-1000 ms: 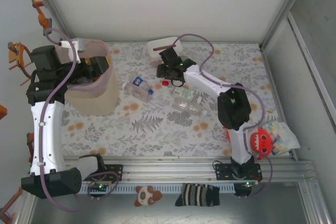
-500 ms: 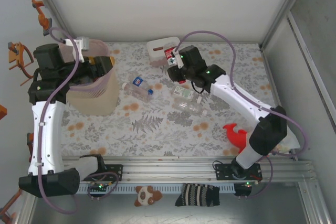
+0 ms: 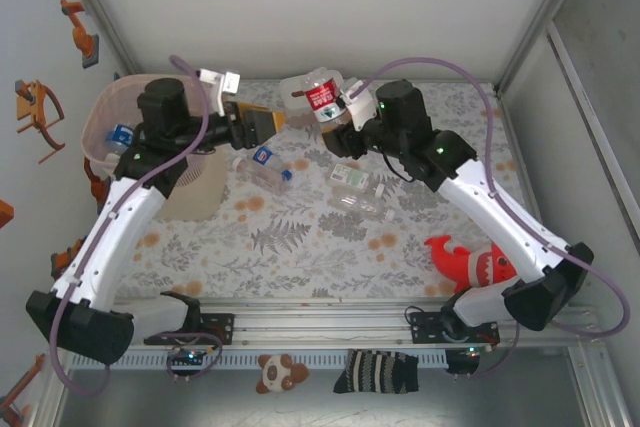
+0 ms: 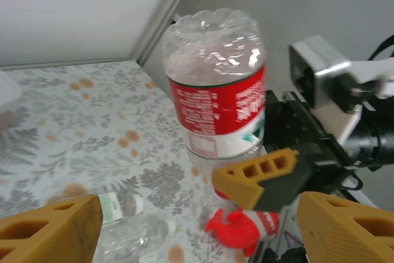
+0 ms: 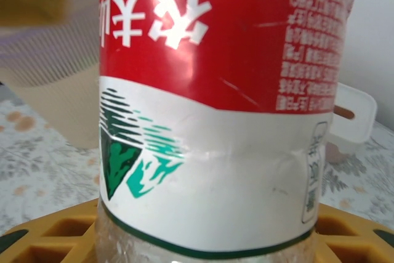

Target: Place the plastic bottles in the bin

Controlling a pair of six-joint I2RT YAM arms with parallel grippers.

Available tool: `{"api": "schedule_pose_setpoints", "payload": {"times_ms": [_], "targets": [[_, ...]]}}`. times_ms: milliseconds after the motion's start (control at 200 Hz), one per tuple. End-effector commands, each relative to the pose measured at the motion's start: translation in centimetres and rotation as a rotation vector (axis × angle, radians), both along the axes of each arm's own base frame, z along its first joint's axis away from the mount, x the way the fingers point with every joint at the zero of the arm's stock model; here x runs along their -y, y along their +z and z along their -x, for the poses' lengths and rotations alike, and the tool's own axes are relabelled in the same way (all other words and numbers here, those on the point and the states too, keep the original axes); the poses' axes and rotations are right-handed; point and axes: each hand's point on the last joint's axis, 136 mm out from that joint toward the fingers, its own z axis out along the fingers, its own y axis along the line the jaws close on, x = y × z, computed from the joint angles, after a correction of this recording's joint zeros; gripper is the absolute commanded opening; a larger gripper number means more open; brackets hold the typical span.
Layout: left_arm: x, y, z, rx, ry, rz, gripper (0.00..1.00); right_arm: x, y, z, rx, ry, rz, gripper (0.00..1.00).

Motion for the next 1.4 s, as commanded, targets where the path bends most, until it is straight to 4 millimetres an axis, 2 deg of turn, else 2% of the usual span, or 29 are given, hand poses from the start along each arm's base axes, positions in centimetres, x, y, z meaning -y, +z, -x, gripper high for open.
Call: {"api": "schedule_pose_setpoints", "payload": {"times_ms": [0,160,295,416,606,861,956,1092,1242,1392], "targets": [[2.4,2.9,-0.4,0.045,-0.028,0.126,0.86,-0.9,2.0,1.7,0.002,0.081,-0.087,0.54],[6.0,3.7,0.4,0.066,-0.109,0.164,0.9,-1.1,3.0,2.4,-0.004,0.106,-0.121,0.54],[7.8,3.8,0.5,0.066,-0.132,0.167,0.9,-1.3,3.5,2.8,-0.008,0.126,-0.139,0.54],[8.9,3.6,0.6,0.06,-0.151,0.169,0.84,-1.2,3.6,3.0,-0.012,0.127,-0.146,0.54],[9.3,3.3,0.8,0.055,-0.159,0.168,0.7,-0.9,3.7,3.0,-0.006,0.113,-0.148,0.54],[9.2,3.5,0.9,0.057,-0.156,0.171,0.61,-0.8,4.0,3.0,-0.006,0.103,-0.157,0.56],[9.1,3.7,0.8,0.063,-0.146,0.173,0.6,-0.7,4.1,3.0,-0.008,0.094,-0.164,0.71],[8.5,3.9,0.3,0.056,-0.109,0.173,0.6,-0.2,4.7,3.4,-0.012,0.08,-0.182,0.86],[6.6,4.2,-1.4,0.022,-0.024,0.198,0.59,1.2,5.7,4.3,0.003,0.05,-0.204,0.91],[3.0,5.1,-3.9,-0.039,0.101,0.28,0.58,3.0,6.8,5.4,0.037,0.009,-0.226,0.92]]}}
